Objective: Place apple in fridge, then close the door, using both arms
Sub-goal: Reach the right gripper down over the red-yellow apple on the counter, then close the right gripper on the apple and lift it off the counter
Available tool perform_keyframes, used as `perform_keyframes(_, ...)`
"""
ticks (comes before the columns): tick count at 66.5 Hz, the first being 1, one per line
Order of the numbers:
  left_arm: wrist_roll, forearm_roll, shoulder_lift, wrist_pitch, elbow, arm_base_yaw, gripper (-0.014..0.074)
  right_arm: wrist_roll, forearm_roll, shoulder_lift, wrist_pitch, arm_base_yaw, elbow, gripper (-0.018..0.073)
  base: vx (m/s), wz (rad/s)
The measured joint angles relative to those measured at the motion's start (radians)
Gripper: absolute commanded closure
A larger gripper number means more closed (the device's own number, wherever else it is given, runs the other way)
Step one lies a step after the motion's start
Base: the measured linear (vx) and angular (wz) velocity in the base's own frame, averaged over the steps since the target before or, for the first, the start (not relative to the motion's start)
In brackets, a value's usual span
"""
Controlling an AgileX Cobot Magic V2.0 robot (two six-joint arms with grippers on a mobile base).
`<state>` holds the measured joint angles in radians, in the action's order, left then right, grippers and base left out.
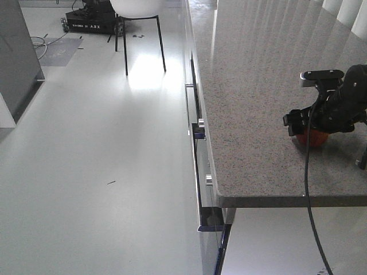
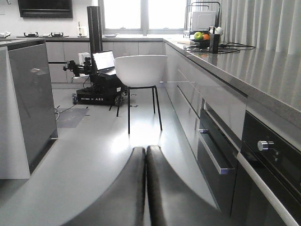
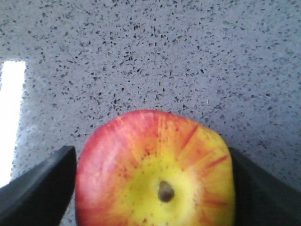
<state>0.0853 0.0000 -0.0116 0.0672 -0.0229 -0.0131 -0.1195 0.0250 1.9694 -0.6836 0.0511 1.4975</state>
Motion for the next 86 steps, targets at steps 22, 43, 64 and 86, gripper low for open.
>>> perform_keyframes(22, 0.000, 0.000, 0.000, 0.000, 0.000, 0.000, 0.0603, 0.003, -0.003, 0.000, 0.002, 0.000, 0.002, 0.0313, 0.00, 0.00)
perform_keyframes(43, 0.000, 0.000, 0.000, 0.000, 0.000, 0.000, 0.0603, -0.032, 0.109, -0.182, -0.119, -0.003, -0.016, 0.0431, 0.00, 0.00)
perform_keyframes(64, 0.000, 0.000, 0.000, 0.000, 0.000, 0.000, 0.0603, -0.153, 0.228, -0.474, -0.086, -0.119, -0.305, 0.0431, 0.00, 0.00)
perform_keyframes(86, 0.000, 0.000, 0.000, 0.000, 0.000, 0.000, 0.0603, -0.178, 0.360, -0.842, -0.111, -0.362, -0.570, 0.0430, 0.00, 0.00)
